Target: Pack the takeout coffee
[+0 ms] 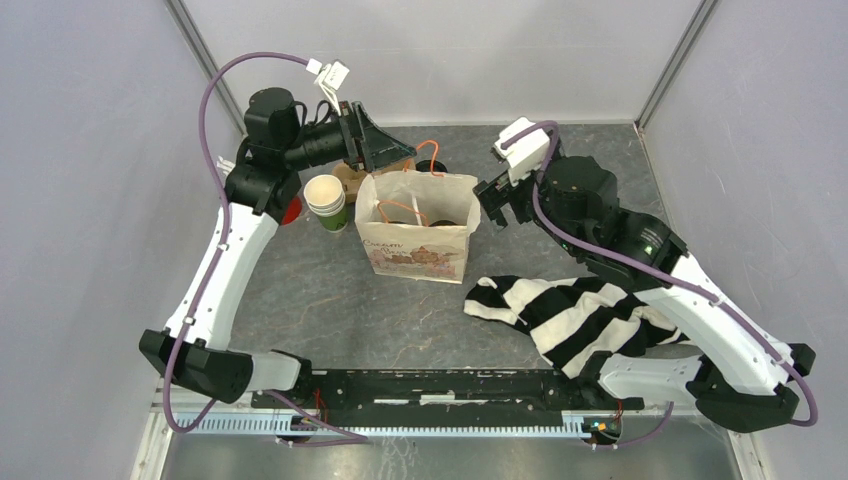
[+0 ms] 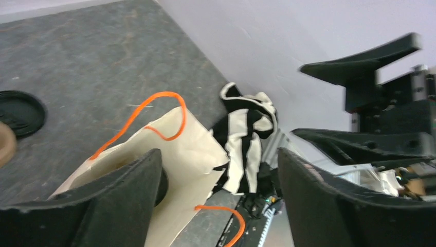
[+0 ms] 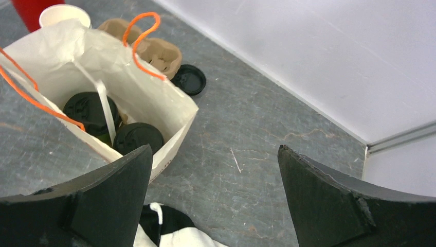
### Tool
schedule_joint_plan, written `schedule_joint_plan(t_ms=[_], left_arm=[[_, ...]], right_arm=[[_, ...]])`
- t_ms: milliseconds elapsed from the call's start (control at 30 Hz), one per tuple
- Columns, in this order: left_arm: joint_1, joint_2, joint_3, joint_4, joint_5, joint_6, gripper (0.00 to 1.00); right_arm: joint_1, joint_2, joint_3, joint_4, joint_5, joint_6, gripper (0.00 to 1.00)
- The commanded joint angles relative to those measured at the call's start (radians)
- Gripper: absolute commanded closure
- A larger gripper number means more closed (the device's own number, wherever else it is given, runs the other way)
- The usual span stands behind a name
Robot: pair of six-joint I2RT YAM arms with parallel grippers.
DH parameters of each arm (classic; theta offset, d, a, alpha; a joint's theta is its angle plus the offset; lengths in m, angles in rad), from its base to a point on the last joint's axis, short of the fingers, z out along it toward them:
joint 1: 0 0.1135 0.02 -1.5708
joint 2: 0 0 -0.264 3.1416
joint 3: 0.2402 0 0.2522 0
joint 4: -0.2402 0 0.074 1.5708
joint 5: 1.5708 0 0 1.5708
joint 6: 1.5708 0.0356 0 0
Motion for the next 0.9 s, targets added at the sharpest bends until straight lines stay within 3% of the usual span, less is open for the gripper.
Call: schedule_joint_plan(t_ms=[0, 133, 267, 433, 633, 867], left_arm=[[0.001, -0.103, 0.129, -0.178, -0.294, 0.17, 0.04], [0.001, -0.186, 0.149, -0.171, -0.449, 0.138, 0.01], [0.001, -0.237, 0.244, -0.167, -0.609, 0.08, 0.0], [0.002, -0.3, 0.298, -0.157, -0.752, 0.068, 0.0], [0.001, -0.29, 0.422, -0.234, -0.816, 0.072, 0.0], [0.002, -0.257, 0.526, -0.319, -0.797, 0.116, 0.0]], right_arm=[[0.002, -0.115, -0.027, 0.093, 0.219, 0.047, 0.02], [0.001, -0.192, -0.066, 0.115, 0.313, 0.049, 0.02], [0.001, -0.161, 0.077, -0.003, 0.334, 0.101, 0.02], [0.002, -0.144, 0.175, -0.019, 0.38, 0.099, 0.02], [0.001, -0.134, 0.268, -0.02, 0.447, 0.087, 0.02], [0.001, -0.123, 0.215, 0.046, 0.489, -0.027, 0.02]])
